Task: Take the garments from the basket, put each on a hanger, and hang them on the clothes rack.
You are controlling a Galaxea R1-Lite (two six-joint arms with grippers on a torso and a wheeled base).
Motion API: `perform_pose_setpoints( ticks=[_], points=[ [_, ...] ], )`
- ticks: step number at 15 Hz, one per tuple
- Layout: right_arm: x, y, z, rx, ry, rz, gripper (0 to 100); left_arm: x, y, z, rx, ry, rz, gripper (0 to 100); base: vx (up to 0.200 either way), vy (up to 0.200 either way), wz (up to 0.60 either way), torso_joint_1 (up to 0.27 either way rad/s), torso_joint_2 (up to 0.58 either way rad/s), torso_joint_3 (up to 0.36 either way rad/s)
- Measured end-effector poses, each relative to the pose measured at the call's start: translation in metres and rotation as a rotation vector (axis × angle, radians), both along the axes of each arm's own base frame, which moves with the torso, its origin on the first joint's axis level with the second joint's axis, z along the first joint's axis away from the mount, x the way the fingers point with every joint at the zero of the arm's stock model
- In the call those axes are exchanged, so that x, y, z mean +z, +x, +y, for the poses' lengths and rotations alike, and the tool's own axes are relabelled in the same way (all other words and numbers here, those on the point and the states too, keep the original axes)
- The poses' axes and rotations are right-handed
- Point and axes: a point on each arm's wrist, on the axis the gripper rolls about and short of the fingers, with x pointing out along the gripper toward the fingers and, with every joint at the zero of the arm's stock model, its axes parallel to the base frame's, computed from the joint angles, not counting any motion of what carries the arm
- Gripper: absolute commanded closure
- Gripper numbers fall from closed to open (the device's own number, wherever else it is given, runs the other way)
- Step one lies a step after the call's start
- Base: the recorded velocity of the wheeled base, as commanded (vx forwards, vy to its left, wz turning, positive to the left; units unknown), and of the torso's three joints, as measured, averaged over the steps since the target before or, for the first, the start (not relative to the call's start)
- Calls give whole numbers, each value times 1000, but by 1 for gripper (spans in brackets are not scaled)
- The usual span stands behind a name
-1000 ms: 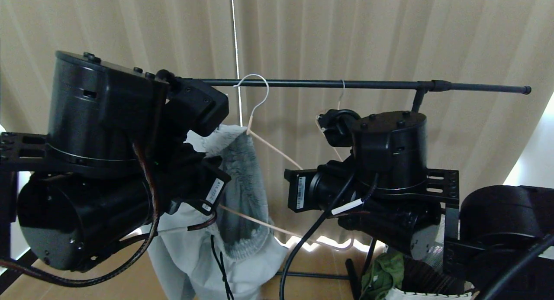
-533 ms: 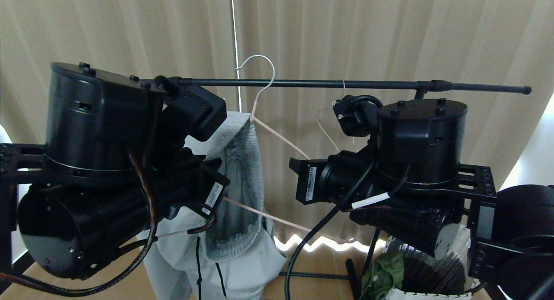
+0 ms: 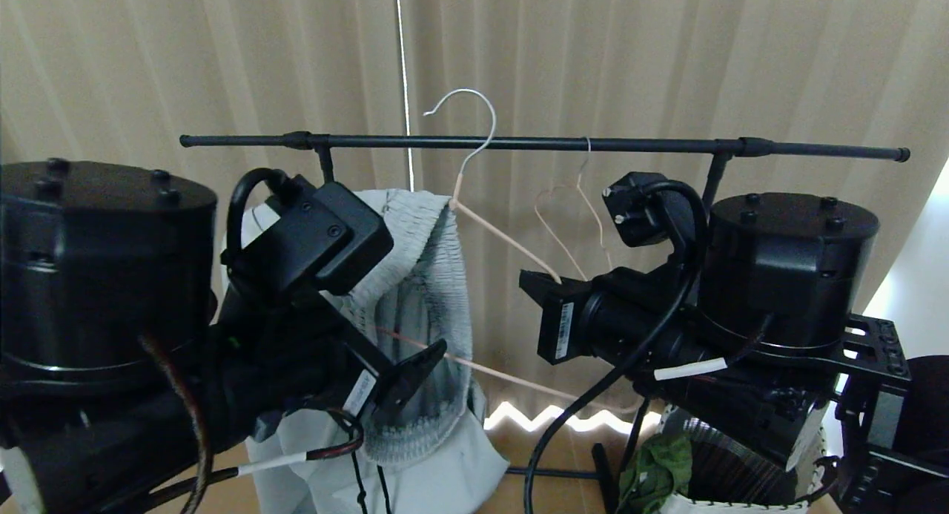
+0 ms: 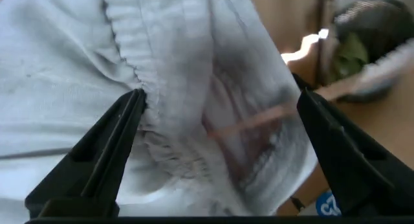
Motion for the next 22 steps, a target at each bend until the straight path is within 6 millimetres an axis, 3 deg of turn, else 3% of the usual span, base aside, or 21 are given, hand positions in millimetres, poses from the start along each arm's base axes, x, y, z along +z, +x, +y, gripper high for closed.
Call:
perform_pose_setpoints(
  ticks=[5,10,14,22],
  points=[
    [0,13,-43,-98,-112,-53,100,7,-19,24,-71,-46,-132,0,0,0,0,0,0,0],
    [7,15,-84,-65,-146,-96,100,21,-10,40,-147,81,-283,0,0,0,0,0,0,0],
    [9,8,-93,-34,-157,-175,100,36,6,33,-172,105,-337,0,0,0,0,0,0,0],
    [6,2,-89,117,-181,-243,100,39,54,0,-238,163,-353,0,0,0,0,0,0,0]
  ],
)
